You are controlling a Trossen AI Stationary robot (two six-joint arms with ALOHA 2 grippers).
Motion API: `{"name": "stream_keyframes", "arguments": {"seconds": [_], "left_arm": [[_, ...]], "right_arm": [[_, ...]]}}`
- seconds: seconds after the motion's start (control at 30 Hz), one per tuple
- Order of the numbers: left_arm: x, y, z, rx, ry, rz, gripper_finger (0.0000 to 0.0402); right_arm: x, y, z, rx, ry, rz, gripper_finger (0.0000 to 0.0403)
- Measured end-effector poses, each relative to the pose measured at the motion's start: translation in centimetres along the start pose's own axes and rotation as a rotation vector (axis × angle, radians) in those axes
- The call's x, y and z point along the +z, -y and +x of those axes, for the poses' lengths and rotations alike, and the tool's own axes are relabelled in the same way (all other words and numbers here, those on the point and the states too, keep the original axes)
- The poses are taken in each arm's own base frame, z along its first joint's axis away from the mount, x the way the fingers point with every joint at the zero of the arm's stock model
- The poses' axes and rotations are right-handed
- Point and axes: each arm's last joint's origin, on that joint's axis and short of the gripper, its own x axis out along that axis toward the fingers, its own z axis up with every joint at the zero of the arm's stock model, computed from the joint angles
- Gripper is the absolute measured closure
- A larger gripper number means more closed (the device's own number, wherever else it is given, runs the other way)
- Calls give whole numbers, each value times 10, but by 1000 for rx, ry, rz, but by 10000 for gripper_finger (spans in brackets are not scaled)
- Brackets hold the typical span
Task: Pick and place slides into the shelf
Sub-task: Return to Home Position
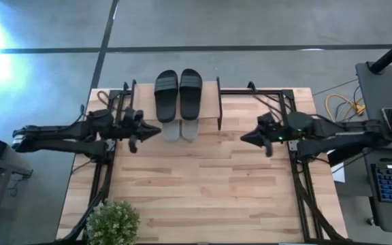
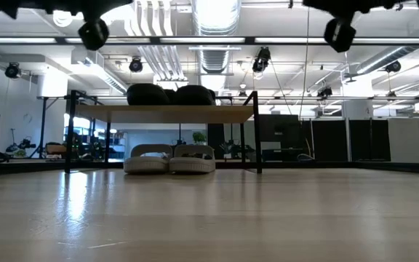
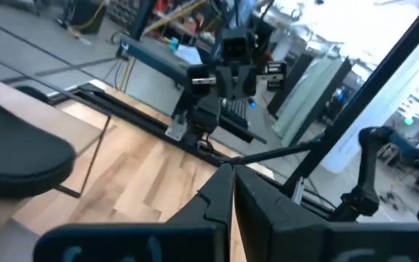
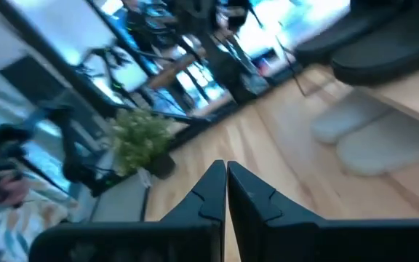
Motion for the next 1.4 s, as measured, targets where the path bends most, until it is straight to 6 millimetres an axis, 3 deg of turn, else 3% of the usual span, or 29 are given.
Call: {"name": "stream_keyframes", "arguments": {"seconds": [0.27, 0.5, 0.7, 0.97, 1.2, 1.4], "left_arm": [[-22, -14, -33, 57, 86, 1, 402], [-43, -24, -63, 75, 93, -2, 402], [-59, -32, -84, 110, 91, 0, 402], [-81, -43, -74, 132, -74, 17, 402], [-100, -54, -70, 160, -105, -25, 402], [-116, -62, -66, 186, -159, 4, 402]], "right_arm": [[-27, 15, -32, 59, 137, -133, 394], [-46, 33, -46, -104, 166, 19, 394], [-56, 34, -46, 50, 199, -159, 394], [-79, 49, -49, 125, 324, -260, 394], [-102, 64, -54, 177, 422, -281, 394], [-107, 68, -51, 161, 406, -282, 394]]}}
